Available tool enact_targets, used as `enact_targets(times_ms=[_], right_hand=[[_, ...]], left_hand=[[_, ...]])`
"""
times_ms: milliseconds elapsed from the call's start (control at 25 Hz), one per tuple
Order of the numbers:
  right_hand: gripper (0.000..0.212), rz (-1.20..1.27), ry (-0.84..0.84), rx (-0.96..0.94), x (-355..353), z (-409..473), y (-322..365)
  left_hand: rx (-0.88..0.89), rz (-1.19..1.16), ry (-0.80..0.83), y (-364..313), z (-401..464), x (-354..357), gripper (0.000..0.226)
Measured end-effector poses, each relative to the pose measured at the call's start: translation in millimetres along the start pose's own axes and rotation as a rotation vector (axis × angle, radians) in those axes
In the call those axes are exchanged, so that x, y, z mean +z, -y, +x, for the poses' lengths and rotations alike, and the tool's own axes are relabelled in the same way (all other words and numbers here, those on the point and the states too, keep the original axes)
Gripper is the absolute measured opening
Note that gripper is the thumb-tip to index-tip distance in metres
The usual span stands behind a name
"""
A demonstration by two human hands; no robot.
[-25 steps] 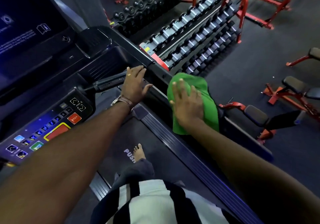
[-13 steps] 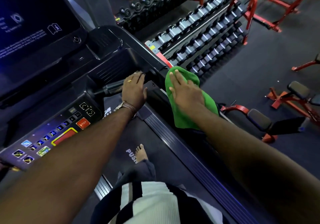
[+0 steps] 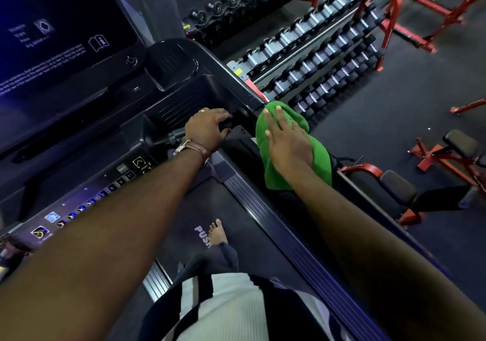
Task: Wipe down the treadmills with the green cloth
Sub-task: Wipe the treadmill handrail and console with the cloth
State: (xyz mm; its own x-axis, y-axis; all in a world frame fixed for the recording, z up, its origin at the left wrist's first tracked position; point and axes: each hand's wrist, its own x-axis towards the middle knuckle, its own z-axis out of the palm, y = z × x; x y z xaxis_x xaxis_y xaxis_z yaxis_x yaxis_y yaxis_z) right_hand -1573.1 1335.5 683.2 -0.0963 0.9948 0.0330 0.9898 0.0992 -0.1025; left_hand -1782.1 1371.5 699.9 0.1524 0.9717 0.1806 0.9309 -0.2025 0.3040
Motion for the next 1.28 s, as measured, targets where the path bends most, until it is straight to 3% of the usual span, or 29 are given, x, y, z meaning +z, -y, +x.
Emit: enact_targets(times_ms=[120,240,400,480,560,640,680,800,880,960,1080,1200,1280], right_hand=[[0.069,-0.172,0.002,-0.217,2,4,-1],[0.057,-0.059,0.064,-0.273,-12,34,5],[0.051,0.346,0.221,0.067,-32,49,-13],[0.061,0.455,0.382,0.243,-38,41,-34],[0.065,0.755,0.587,0.421,-45,37,-48],[0.055,1.014,0.687,0.552,-53,45,-45],[0.051,1.028,0.683,0.556,-54,54,-40],[0.058,0.761,0.481,0.329,-49,70,-19],[0.061,0.356,0.283,0.011,-34,58,-13],[0.062,-0.105,0.123,-0.181,-19,28,-6],[0.060,-0.509,0.258,-0.389,5,-17,7],[0.054,-0.546,0.410,-0.397,37,-13,7],[0.053,-0.631,0.390,-0.411,40,9,21]], left_hand=[[-0.028,-0.074,0.015,3,0,-1,0.031],[-0.041,-0.090,0.025,4,2,-2,0.032],[-0.078,-0.135,0.040,6,4,-2,0.032],[-0.106,-0.161,0.050,6,5,-2,0.033],[-0.158,-0.193,0.046,5,6,-2,0.033],[-0.176,-0.191,0.041,2,7,-3,0.034],[-0.177,-0.189,0.045,2,9,-3,0.034],[-0.178,-0.194,0.062,2,10,-4,0.033],[-0.165,-0.191,0.061,2,10,-4,0.031],[-0.164,-0.184,0.050,0,10,-4,0.031],[-0.163,-0.186,0.052,2,10,-4,0.033],[-0.150,-0.176,0.048,6,10,0,0.036],[-0.151,-0.173,0.047,6,10,1,0.035]])
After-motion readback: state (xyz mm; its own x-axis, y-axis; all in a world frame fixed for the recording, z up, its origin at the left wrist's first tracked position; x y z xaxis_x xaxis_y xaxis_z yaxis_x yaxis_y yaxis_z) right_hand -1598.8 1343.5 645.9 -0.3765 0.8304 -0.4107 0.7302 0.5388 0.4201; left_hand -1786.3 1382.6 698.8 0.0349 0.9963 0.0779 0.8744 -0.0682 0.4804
